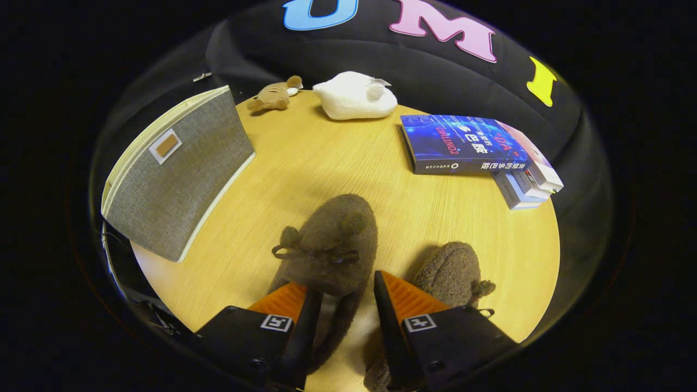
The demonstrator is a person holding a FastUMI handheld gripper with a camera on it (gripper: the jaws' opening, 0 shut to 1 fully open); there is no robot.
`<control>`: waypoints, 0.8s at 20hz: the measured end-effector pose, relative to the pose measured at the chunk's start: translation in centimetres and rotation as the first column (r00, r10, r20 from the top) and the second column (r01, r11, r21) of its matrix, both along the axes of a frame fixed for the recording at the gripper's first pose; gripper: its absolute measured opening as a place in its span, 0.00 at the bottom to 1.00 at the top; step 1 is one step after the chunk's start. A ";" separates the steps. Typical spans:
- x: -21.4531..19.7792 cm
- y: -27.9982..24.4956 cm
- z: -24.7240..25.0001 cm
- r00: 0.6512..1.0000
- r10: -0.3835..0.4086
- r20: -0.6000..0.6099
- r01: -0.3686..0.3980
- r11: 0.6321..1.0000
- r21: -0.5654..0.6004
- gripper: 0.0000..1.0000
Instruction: Open the storage box then place both shoes into the box .Put the left shoe in first, then the right shoe, with the right side of both shoes facing outward in a uniform manner.
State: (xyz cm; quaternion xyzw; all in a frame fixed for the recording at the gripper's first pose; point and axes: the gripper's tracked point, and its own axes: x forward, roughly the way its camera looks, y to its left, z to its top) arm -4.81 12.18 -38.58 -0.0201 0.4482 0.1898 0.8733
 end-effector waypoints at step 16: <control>-0.5 0.0 8.6 0.985 -0.163 0.059 0.154 0.978 0.140 0.09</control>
